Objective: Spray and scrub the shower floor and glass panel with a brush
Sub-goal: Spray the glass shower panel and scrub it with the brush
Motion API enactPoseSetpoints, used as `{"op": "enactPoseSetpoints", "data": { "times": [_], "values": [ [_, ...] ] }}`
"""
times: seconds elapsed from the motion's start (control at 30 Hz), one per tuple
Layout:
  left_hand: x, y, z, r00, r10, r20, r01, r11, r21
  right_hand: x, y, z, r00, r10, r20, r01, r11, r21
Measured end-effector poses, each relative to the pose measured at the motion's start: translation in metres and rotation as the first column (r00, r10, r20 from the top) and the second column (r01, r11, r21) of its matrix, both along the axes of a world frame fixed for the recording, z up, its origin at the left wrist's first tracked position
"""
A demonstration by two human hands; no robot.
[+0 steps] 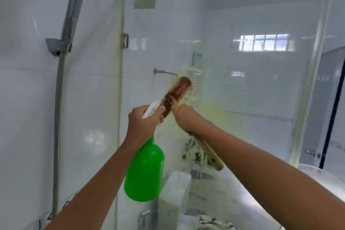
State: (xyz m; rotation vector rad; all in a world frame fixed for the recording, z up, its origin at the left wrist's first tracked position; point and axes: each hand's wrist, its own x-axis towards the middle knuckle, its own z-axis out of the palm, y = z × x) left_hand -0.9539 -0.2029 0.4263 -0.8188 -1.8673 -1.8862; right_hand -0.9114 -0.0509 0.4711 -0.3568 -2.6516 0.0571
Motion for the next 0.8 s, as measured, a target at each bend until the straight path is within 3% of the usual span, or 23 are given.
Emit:
{"op": "enactPoseSetpoints", "data": {
  "times": [0.1, 0.17, 0.2, 0.27, 0.37, 0.43, 0.63, 0.73, 0.8],
  "values": [
    [-0.009, -0.003, -0.006, 0.998, -0.052, -0.018, 0.052, 0.998, -0.037, -0.006, -0.008, -0.016, 0.998, -0.038, -0.041, 0.034, 0.996, -0.083],
    [-0.017, -0.006, -0.005, 0.996, -0.09, -0.02, 0.089, 0.995, -0.047, -0.005, -0.004, 0.019, 0.99, -0.044, -0.132, 0.023, 0.987, -0.157],
    [-0.02, -0.006, -0.002, 0.994, -0.108, -0.021, 0.106, 0.993, -0.053, -0.001, -0.001, 0.043, 0.974, -0.047, -0.221, -0.014, 0.964, -0.267],
    [-0.022, -0.005, 0.003, 0.988, -0.15, -0.025, 0.148, 0.987, -0.061, 0.01, 0.002, 0.088, 0.896, -0.101, -0.432, -0.161, 0.833, -0.529],
    [-0.022, 0.001, 0.014, 0.98, -0.197, -0.017, 0.196, 0.979, -0.05, 0.027, 0.012, 0.125, 0.799, -0.174, -0.575, -0.367, 0.617, -0.696],
    [-0.026, 0.004, 0.024, 0.978, -0.207, 0.007, 0.207, 0.978, -0.027, 0.036, 0.016, 0.128, 0.796, -0.18, -0.579, -0.414, 0.536, -0.736],
    [-0.034, 0.009, 0.038, 0.982, -0.187, 0.017, 0.186, 0.982, 0.045, 0.046, 0.021, 0.112, 0.826, -0.076, -0.558, -0.483, 0.413, -0.772],
    [-0.036, 0.009, 0.041, 0.978, -0.208, -0.009, 0.207, 0.977, -0.046, 0.044, 0.017, 0.108, 0.86, -0.043, -0.508, -0.434, 0.462, -0.774],
    [-0.037, 0.009, 0.04, 0.974, -0.225, 0.022, 0.226, 0.974, -0.029, 0.041, 0.014, 0.108, 0.874, -0.06, -0.482, -0.385, 0.518, -0.764]
  ]
}}
